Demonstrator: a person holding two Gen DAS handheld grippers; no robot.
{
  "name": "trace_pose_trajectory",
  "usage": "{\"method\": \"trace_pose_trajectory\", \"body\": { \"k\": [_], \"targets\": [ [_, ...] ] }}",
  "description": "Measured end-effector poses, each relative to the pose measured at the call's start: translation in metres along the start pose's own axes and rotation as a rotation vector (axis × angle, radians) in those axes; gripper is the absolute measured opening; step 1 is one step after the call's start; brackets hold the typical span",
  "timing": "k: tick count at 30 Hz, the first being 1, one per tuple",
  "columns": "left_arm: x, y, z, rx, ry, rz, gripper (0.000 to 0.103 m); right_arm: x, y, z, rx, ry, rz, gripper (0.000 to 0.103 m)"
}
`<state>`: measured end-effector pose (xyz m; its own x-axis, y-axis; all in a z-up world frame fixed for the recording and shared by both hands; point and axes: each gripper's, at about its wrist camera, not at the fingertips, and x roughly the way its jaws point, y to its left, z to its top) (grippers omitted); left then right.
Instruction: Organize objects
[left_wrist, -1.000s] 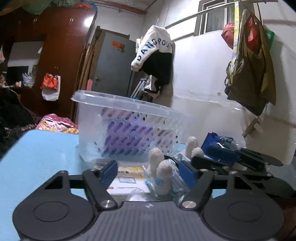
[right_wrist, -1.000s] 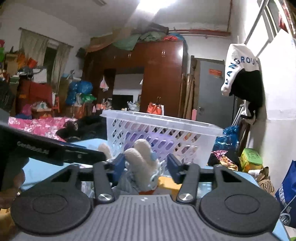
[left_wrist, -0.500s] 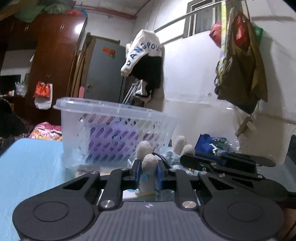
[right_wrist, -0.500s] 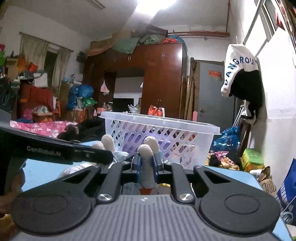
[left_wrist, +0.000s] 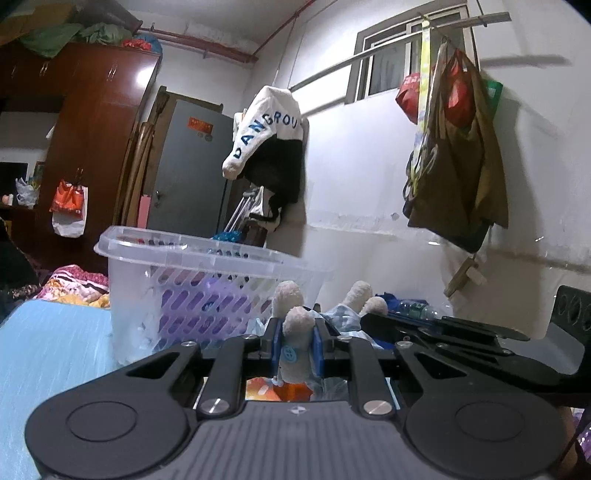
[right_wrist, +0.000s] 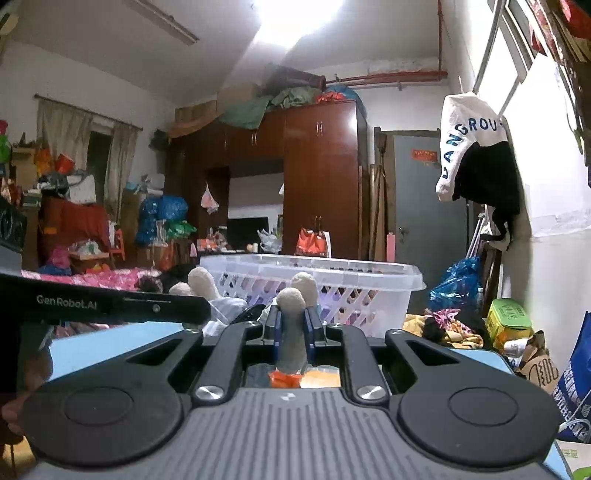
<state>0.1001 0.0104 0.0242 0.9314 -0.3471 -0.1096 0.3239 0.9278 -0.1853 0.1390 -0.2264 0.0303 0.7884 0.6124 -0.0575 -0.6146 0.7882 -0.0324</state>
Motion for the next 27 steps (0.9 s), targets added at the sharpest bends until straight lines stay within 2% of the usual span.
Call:
{"method": "trace_pose_trajectory", "body": {
  "k": [6, 12, 16, 22, 27],
  "targets": [
    [0.009, -0.008, 0.034, 0.008, -0.014, -0.012, 0.02, 0.008, -0.011, 0.029, 0.008, -0.007, 0.009, 0.014],
    [0.039, -0.006, 0.105, -0.015, -0.032, 0.009, 0.02, 0.039, -0.032, 0.087, 0.001, -0.017, -0.017, 0.014],
    [0.076, -0.007, 0.139, -0.008, 0.02, 0.047, 0.02, 0.071, -0.047, 0.112, -0.005, 0.026, -0.071, 0.014],
    [0.129, -0.007, 0.149, 0.013, 0.102, 0.125, 0.02, 0.116, -0.066, 0.106, -0.004, 0.118, -0.145, 0.013],
    [0.165, 0.018, 0.143, -0.039, 0.165, 0.188, 0.02, 0.145, -0.08, 0.086, 0.058, 0.197, -0.158, 0.013]
  ]
}}
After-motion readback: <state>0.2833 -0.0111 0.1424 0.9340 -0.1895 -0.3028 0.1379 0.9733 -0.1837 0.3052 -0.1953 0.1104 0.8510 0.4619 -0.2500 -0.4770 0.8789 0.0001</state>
